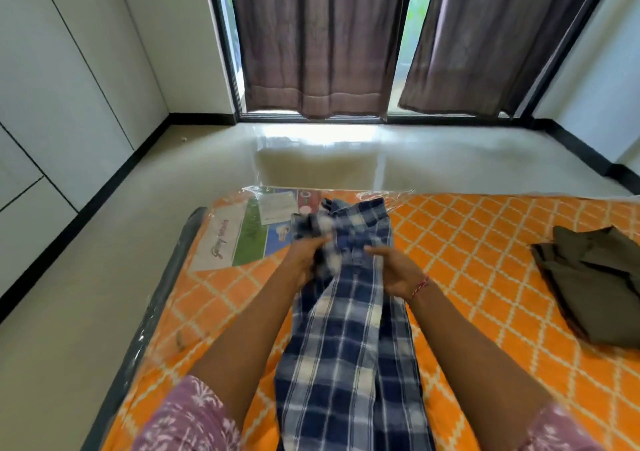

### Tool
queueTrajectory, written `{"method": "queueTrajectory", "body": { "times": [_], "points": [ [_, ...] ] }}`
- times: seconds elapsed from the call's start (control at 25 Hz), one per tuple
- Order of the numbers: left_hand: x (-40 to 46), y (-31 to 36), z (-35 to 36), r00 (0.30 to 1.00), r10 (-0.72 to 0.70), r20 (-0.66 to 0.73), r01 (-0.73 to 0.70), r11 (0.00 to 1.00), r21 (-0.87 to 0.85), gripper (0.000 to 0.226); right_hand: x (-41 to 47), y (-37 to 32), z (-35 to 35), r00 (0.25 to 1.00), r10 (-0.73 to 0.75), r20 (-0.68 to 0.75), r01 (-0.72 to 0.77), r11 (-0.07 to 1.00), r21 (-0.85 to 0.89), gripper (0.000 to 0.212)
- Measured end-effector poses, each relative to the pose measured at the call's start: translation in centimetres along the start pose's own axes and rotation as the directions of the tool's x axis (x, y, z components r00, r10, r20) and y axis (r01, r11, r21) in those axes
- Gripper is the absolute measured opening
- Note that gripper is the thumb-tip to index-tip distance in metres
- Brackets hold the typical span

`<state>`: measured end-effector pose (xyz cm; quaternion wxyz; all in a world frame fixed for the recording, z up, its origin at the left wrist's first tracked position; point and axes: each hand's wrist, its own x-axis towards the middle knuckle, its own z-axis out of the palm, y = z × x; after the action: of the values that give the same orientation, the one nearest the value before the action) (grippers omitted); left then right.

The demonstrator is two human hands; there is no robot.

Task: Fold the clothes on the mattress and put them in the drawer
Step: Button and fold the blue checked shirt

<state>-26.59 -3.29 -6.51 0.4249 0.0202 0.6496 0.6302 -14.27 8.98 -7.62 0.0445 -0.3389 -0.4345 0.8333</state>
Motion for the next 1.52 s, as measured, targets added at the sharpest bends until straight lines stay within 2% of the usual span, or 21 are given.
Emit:
{"method": "queueTrajectory", "body": {
  "times": [0.08,0.16,0.28,0.36,0.4,0.48,0.6,0.64,0.76,0.92,0.96,1.08,1.2,1.24,1.32,1.36,1.4,1.48,1.52],
  "points": [
    [2.1,-2.9,-0.1,0.994,-0.103,-0.044,0.107,0.989,0.103,0.032,1.8,2.0,-0.9,0.995,0.079,-0.067,-0.077,0.997,0.026,0.039],
    [4.0,-3.7,-0.1,0.995,-0.081,-0.052,0.085,0.993,0.081,0.043,3.0,2.3,-0.5,0.995,0.075,-0.072,-0.07,0.995,0.066,0.034],
    [6.1,-1.9,0.5,0.997,0.066,-0.04,-0.065,0.998,0.026,0.029,5.4,0.2,-0.2,0.993,-0.074,-0.09,0.078,0.996,0.04,0.022],
    [7.0,-0.2,0.6,0.982,0.187,0.009,-0.187,0.982,0.003,0.022,6.5,-1.5,-0.4,0.967,-0.233,-0.105,0.237,0.971,0.024,0.026],
    [7.5,0.4,0.6,0.975,0.216,0.049,-0.215,0.976,-0.025,0.026,6.9,-2.0,-0.7,0.947,-0.301,-0.112,0.306,0.952,0.03,0.029],
    [8.3,0.3,0.4,0.988,0.149,0.049,-0.146,0.988,-0.055,0.034,7.5,-1.9,-1.3,0.919,-0.361,-0.16,0.372,0.927,0.042,0.034],
    [8.7,-1.8,0.1,0.998,-0.046,-0.054,0.045,0.999,-0.013,0.026,8.7,0.1,-2.2,0.922,-0.25,-0.294,0.26,0.966,-0.006,0.045],
    [8.5,-2.4,0.2,0.994,-0.075,-0.084,0.073,0.997,-0.023,0.032,9.0,0.6,-2.5,0.917,-0.216,-0.335,0.222,0.975,-0.02,0.047],
    [8.0,-2.5,0.5,0.99,-0.056,-0.127,0.055,0.998,-0.011,0.044,8.8,0.7,-2.6,0.902,-0.199,-0.383,0.199,0.979,-0.04,0.045],
    [6.3,-3.2,0.5,0.983,-0.077,-0.169,0.1,0.986,0.134,0.03,6.8,1.4,-2.3,0.887,-0.113,-0.448,0.063,0.99,-0.123,0.037],
    [5.4,-3.9,0.3,0.979,-0.107,-0.174,0.138,0.975,0.173,0.033,5.6,2.0,-2.1,0.885,-0.075,-0.46,0.022,0.993,-0.12,0.038],
    [2.0,-5.4,-0.3,0.965,-0.202,-0.167,0.243,0.93,0.277,0.038,2.8,3.9,-1.9,0.875,-0.061,-0.479,-0.018,0.987,-0.158,0.038],
    [-1.3,-6.6,-1.9,0.934,-0.348,-0.075,0.354,0.884,0.305,0.032,-0.7,6.5,-1.5,0.868,-0.078,-0.491,-0.051,0.968,-0.245,0.037],
    [-2.2,-6.9,-2.5,0.931,-0.363,-0.043,0.36,0.891,0.277,0.028,-1.7,6.9,-1.4,0.865,-0.093,-0.494,-0.025,0.973,-0.228,0.033],
    [-4.0,-7.7,-3.6,0.95,-0.313,0.001,0.308,0.935,0.176,0.024,-4.1,7.3,-1.2,0.868,-0.09,-0.489,0.055,0.995,-0.086,0.03],
    [-4.9,-8.1,-3.8,0.954,-0.297,0.028,0.291,0.946,0.141,0.027,-5.3,7.5,-1.0,0.892,-0.08,-0.445,0.074,0.997,-0.03,0.036],
    [-6.0,-8.5,-3.9,0.949,-0.31,0.056,0.299,0.943,0.15,0.029,-6.8,7.8,-0.4,0.916,-0.077,-0.393,0.063,0.997,-0.046,0.047],
    [-7.5,-9.2,-3.8,0.931,-0.361,0.056,0.329,0.895,0.3,0.029,-9.9,9.9,0.6,0.938,-0.097,-0.333,0.025,0.976,-0.214,0.071],
    [-8.1,-9.5,-3.8,0.932,-0.362,0.025,0.324,0.86,0.395,0.034,-11.8,11.5,1.3,0.921,-0.13,-0.367,0.01,0.95,-0.312,0.08]
  ]
}}
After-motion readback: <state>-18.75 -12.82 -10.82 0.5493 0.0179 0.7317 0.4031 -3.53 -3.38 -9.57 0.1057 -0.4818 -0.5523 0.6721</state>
